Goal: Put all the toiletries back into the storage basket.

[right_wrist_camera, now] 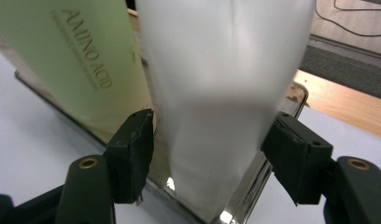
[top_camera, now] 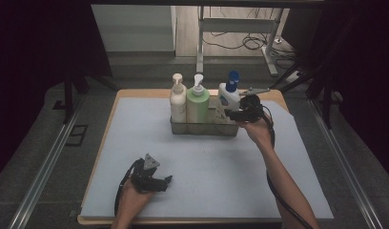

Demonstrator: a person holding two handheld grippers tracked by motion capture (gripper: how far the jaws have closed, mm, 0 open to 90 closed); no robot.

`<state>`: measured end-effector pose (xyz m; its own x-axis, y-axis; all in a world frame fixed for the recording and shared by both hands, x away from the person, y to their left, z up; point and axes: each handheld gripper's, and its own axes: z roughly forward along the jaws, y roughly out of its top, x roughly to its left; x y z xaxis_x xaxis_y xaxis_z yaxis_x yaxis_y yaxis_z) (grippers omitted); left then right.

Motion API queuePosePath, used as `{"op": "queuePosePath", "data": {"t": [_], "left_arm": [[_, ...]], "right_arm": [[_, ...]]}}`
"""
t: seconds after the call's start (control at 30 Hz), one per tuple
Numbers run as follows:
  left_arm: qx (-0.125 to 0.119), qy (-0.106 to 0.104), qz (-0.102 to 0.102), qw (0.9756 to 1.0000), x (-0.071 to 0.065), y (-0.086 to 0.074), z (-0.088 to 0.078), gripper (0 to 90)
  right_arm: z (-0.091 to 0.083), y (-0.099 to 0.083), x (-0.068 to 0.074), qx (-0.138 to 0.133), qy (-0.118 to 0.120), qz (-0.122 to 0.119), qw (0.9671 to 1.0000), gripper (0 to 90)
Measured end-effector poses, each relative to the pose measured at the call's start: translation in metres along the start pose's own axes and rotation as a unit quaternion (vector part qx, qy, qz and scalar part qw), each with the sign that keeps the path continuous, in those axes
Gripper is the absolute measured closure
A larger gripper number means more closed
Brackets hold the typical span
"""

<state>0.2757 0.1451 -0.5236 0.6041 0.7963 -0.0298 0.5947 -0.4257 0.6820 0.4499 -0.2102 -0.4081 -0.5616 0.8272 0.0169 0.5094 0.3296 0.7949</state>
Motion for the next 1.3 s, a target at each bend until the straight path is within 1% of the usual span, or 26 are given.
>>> {"op": "queuePosePath", "data": {"t": [0.23,0.4,0.53,0.67,0.8,0.83,0.97,1.03,1.1,1.17,1.23,1.3], "left_arm": [[0.0,0.0,0.0,1.0,0.0,0.0,0.0,12.2],[0.0,0.0,0.0,1.0,0.0,0.0,0.0,12.2],[0.0,0.0,0.0,1.0,0.0,0.0,0.0,12.2],[0.0,0.0,0.0,1.0,0.0,0.0,0.0,12.2],[0.0,0.0,0.0,1.0,0.0,0.0,0.0,12.2],[0.0,0.0,0.0,1.0,0.0,0.0,0.0,12.2],[0.0,0.0,0.0,1.0,0.0,0.0,0.0,12.2],[0.0,0.0,0.0,1.0,0.0,0.0,0.0,12.2],[0.0,0.0,0.0,1.0,0.0,0.0,0.0,12.2],[0.0,0.0,0.0,1.0,0.0,0.0,0.0,12.2],[0.0,0.0,0.0,1.0,0.0,0.0,0.0,12.2],[0.0,0.0,0.0,1.0,0.0,0.0,0.0,12.2]], "right_arm": [[-0.007,-0.012,0.0,0.004,0.01,0.003,0.9999,39.6],[-0.011,-0.021,-0.001,0.013,0.004,0.002,0.9999,42.3],[-0.014,-0.028,-0.004,0.023,0.002,-0.001,0.9997,48.0],[-0.016,-0.032,-0.01,0.027,-0.005,0.003,0.9996,52.7],[-0.017,-0.031,-0.016,0.024,-0.017,0.005,0.9996,62.3],[-0.016,-0.031,-0.017,0.024,-0.017,0.007,0.9996,65.0],[-0.011,-0.028,-0.023,0.027,-0.031,0.012,0.9991,73.7],[-0.007,-0.026,-0.025,0.03,-0.037,0.014,0.9988,77.4],[-0.003,-0.024,-0.028,0.031,-0.037,0.019,0.9986,81.5],[0.002,-0.022,-0.029,0.032,-0.046,0.019,0.9982,85.8],[0.007,-0.021,-0.032,0.035,-0.052,0.022,0.9978,89.3],[0.011,-0.019,-0.033,0.036,-0.05,0.029,0.9977,89.6]]}}
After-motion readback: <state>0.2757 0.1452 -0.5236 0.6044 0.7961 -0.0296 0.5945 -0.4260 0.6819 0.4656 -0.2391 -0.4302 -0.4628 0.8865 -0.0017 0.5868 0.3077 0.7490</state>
